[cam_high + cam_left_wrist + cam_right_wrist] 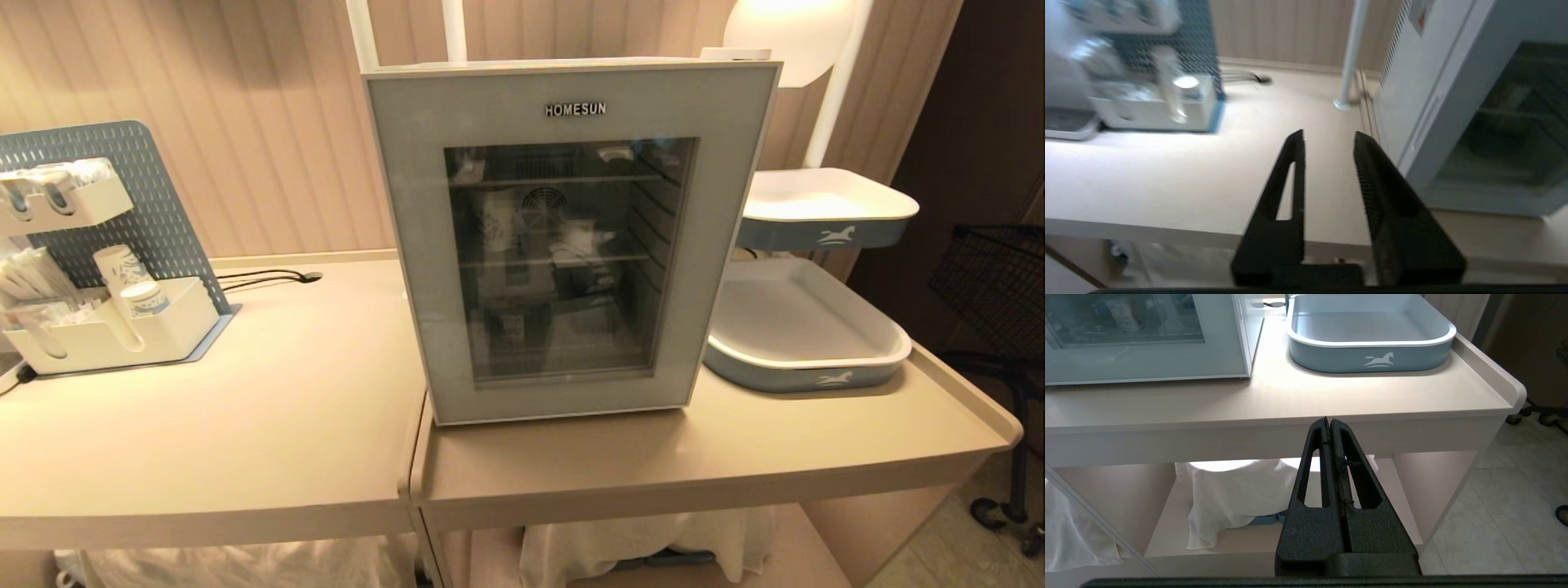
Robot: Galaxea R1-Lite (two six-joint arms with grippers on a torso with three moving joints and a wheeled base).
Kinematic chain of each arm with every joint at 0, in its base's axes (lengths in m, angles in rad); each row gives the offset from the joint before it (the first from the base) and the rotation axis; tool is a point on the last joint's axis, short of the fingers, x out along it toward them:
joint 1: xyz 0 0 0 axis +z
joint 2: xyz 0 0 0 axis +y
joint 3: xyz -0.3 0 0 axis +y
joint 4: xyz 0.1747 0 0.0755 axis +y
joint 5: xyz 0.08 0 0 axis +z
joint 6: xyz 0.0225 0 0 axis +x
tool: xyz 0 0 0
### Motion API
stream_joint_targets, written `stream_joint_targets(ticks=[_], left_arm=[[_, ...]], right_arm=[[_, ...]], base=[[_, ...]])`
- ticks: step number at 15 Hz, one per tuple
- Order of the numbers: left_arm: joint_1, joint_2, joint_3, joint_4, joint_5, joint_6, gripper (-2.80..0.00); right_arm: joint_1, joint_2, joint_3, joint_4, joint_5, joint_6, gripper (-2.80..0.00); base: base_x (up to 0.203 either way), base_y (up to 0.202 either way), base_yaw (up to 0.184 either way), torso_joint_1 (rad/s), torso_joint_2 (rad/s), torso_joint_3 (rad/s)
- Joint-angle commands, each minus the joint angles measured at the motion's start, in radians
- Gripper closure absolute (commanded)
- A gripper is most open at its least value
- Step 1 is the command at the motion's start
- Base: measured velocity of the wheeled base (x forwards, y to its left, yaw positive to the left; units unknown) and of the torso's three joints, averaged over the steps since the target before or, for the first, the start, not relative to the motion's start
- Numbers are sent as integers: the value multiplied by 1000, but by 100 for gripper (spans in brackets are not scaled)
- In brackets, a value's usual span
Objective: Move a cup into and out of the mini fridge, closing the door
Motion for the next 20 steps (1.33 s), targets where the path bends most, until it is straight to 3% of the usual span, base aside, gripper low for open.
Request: stream_joint_targets(ticks=[1, 2, 4, 5, 6, 8, 9, 12, 14, 15, 19, 20], left_arm=[[26, 439, -49, -42, -163, -12, -280], [58, 551, -62, -85, -339, -18, -280], [142, 733, -79, -196, -813, -25, -280], [183, 830, -91, -261, -1020, -26, -280], [215, 921, -106, -332, -1187, -28, -280], [252, 1062, -129, -483, -1412, -29, -280], [262, 1111, -133, -566, -1488, -28, -280], [260, 1193, -86, -747, -1683, -14, -280], [230, 1222, -52, -874, -1702, 17, -280], [204, 1234, -44, -943, -1698, 17, -280], [107, 1252, -28, -995, -1454, 14, -280], [97, 1246, -11, -1001, -1442, 17, -280]], right_arm=[[0, 2, -1, 5, 1, -2, 0], [0, 2, -1, 5, 1, -2, 0], [0, 2, 0, -3, 0, -1, 0], [0, 2, 2, -3, 0, 1, 0], [0, 2, 2, -5, 0, 3, 0], [0, 2, 2, -6, 0, 3, 0], [0, 2, 2, -5, 0, 3, 0], [0, 2, 2, -6, 0, 3, 0], [0, 2, 2, -6, 0, 3, 0], [0, 2, 2, -6, 0, 3, 0], [0, 2, 3, -6, 0, 4, 0], [0, 2, 3, -6, 0, 3, 0]], base=[[0, 0, 0, 0, 0, 0], [0, 0, 0, 0, 0, 0], [0, 0, 0, 0, 0, 0], [0, 0, 0, 0, 0, 0], [0, 0, 0, 0, 0, 0], [0, 0, 0, 0, 0, 0], [0, 0, 0, 0, 0, 0], [0, 0, 0, 0, 0, 0], [0, 0, 0, 0, 0, 0], [0, 0, 0, 0, 0, 0], [0, 0, 0, 0, 0, 0], [0, 0, 0, 0, 0, 0]])
